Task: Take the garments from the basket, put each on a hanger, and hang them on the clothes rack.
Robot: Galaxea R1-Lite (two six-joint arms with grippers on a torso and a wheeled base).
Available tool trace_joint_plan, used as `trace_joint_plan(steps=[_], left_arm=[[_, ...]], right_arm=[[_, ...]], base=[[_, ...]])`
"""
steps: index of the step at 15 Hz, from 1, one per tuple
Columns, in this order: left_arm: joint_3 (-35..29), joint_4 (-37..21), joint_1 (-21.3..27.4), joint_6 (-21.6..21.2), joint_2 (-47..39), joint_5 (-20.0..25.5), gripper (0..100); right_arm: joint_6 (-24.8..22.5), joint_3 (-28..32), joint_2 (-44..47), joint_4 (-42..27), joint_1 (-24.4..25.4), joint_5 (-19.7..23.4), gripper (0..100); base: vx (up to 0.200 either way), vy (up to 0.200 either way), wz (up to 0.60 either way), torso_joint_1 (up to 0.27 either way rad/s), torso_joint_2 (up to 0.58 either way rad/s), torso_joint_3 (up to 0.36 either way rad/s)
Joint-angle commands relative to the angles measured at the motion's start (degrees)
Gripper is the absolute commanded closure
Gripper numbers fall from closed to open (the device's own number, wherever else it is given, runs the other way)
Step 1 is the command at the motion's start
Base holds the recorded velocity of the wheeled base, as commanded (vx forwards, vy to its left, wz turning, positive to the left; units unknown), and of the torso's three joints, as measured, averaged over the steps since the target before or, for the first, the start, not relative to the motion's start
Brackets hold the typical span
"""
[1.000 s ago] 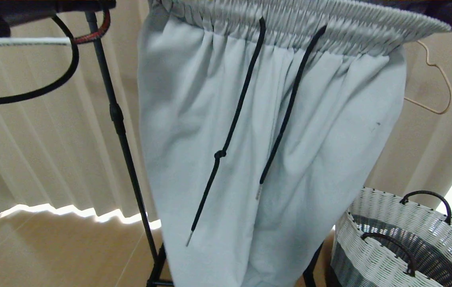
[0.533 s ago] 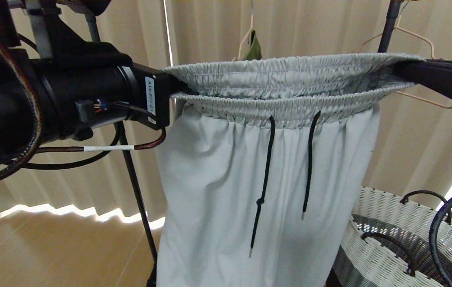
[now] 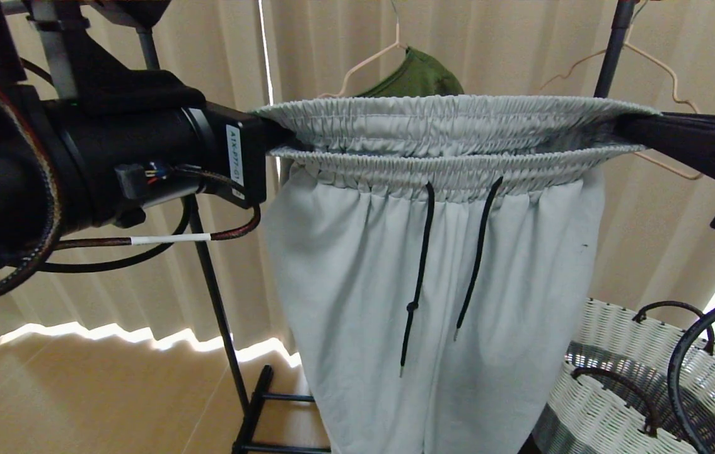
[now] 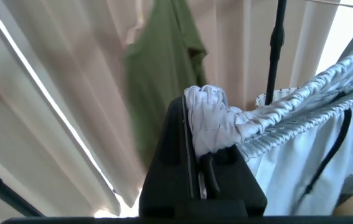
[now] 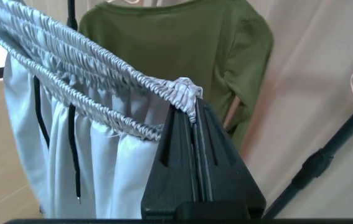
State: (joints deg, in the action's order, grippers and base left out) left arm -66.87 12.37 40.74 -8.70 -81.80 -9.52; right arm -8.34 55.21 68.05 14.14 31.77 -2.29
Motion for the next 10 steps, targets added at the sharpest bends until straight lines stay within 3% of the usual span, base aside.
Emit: trace_joint_plan(steps=[1, 5, 8, 10], left_arm=[[0.6, 0.0, 0.0, 0.1, -0.4, -0.1, 100], [-3.4, 3.8, -1.4, 0.2, -6.6, -1.0, 100], [-9.2, 9.0, -1.7, 0.1, -14.4, -6.0, 100], [-13.8, 9.2, -1.7, 0.1, -18.2, -7.6, 100]], right_arm=[[-0.2, -1.1, -1.7, 0.0, -0.9, -0.3, 100], [-0.3, -4.4, -8.9, -1.0, -1.3, 0.4, 100], [-0.2, -7.3, -11.6, -2.3, -1.1, 0.9, 100], [-0.2, -9.2, -13.1, -2.5, -0.9, 5.8, 100]], base=[[0.0, 0.0, 0.0, 0.0, 0.0, 0.0], [0.0, 0.0, 0.0, 0.0, 0.0, 0.0], [0.0, 0.0, 0.0, 0.0, 0.0, 0.0], [0.0, 0.0, 0.0, 0.0, 0.0, 0.0]])
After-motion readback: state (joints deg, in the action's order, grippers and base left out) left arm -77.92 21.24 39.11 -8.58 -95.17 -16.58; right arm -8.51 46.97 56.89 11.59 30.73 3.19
